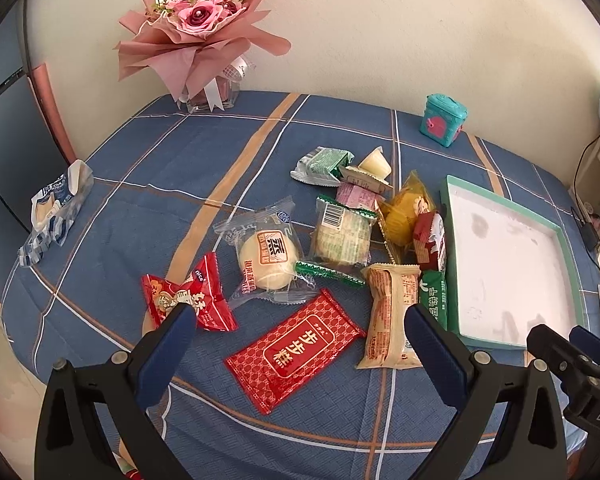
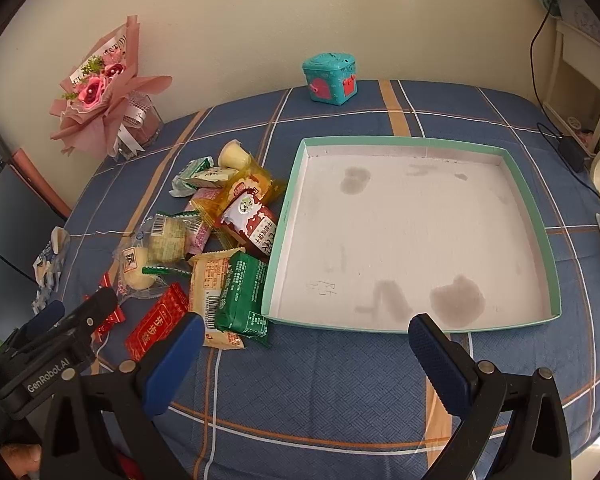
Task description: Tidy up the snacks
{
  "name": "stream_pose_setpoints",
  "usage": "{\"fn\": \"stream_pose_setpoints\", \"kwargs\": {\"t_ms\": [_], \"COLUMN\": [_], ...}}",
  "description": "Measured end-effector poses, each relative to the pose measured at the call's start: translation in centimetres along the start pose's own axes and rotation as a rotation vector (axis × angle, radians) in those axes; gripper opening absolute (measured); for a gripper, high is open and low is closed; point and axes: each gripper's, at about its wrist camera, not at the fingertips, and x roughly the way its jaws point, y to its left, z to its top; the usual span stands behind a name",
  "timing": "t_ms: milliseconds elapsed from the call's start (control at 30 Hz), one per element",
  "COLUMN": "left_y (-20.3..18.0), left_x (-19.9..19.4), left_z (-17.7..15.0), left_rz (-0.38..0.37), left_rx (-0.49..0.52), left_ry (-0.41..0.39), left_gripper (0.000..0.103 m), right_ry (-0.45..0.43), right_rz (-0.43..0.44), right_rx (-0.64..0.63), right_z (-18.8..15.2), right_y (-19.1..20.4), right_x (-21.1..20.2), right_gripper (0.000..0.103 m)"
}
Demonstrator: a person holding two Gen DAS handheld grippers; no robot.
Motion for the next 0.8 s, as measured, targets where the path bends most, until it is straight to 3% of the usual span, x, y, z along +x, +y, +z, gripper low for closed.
{"fn": "stream_pose_setpoints", "kwargs": {"t_ms": [800], "left_y": [0.61], "left_x": [-0.19], "left_z": [-0.06], "left_rz": [-0.02], "left_rx": [-0.033], "left_ry": [0.012], "left_gripper": [0.103], "right_ry": [-0.007], "right_rz": [-0.008], "right_rx": [-0.034], "right_z": [0.15], "right_y": [0.74], "right_x": [-0.25], "right_gripper": [0.103]}}
